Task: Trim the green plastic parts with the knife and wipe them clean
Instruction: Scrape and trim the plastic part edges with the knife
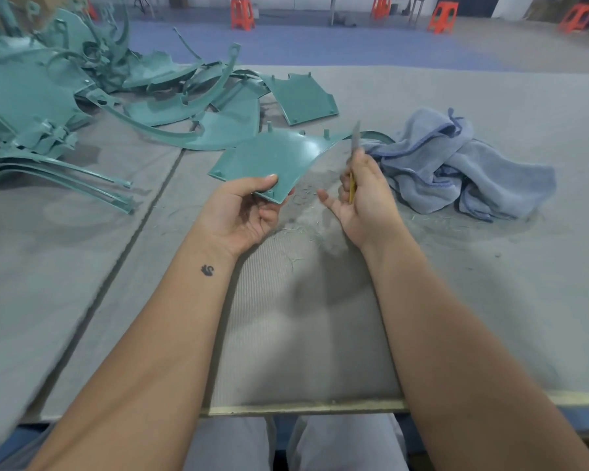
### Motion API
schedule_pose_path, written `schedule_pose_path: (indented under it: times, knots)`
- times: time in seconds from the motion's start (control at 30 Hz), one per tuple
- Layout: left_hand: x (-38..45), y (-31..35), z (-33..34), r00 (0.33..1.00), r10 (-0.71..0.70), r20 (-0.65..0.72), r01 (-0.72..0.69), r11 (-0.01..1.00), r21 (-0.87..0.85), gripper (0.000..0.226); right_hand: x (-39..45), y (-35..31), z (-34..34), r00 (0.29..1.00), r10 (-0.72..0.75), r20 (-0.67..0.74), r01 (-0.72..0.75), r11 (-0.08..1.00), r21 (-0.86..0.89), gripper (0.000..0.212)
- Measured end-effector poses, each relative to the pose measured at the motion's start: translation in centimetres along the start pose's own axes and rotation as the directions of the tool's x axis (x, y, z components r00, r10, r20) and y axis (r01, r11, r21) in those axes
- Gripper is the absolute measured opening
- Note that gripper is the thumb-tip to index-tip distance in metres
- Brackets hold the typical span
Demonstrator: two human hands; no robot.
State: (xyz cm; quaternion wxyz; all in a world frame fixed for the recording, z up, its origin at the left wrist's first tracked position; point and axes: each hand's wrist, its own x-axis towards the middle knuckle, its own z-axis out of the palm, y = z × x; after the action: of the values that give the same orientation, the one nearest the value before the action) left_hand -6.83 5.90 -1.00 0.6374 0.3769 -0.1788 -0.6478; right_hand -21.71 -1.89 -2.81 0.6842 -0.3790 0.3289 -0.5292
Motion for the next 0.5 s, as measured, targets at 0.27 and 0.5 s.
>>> schedule_pose_path:
  times: [0.27,0.5]
  knots:
    - [0.8,-0.2,0.0,0.992,0.101,-0.078,-0.103,0.994,-0.031,0.008,-0.1,0.1,0.2,0.998,-0.024,0.063,0.030,0.996,-0.090,0.026]
    - [1.0,-0.2,-0.1,0.990,0.114,-0.082,-0.123,0.986,-0.111,0.027,-1.4,0.7,0.8,0.851,0.049,0.522,0.242,0.846,-0.475,0.024]
